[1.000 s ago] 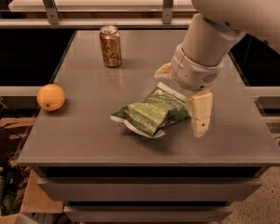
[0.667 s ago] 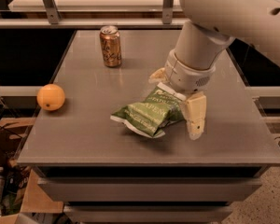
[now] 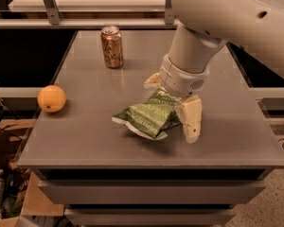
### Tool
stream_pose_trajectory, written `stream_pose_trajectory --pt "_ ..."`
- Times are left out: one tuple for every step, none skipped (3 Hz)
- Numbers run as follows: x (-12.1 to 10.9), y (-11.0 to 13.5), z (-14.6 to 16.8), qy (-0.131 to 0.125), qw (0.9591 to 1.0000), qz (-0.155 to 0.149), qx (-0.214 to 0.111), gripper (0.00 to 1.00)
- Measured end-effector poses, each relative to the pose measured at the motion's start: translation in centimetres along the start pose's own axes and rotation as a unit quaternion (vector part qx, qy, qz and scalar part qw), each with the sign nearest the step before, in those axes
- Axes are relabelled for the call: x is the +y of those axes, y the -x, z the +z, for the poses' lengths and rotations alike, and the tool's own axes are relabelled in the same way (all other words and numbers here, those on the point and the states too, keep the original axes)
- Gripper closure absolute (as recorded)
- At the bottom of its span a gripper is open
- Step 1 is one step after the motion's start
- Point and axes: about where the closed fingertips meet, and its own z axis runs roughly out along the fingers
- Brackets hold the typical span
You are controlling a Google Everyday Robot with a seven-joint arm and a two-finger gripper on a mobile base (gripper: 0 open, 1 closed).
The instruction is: Pick green jalapeno chip bag
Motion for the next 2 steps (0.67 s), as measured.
stream_pose_trajectory --pt "-0.13 0.38 0.28 0.005 1.0 -0.007 -0.004 0.16" --pt "-0.31 0.58 0.16 0.008 0.9998 -0.015 -0.004 0.41"
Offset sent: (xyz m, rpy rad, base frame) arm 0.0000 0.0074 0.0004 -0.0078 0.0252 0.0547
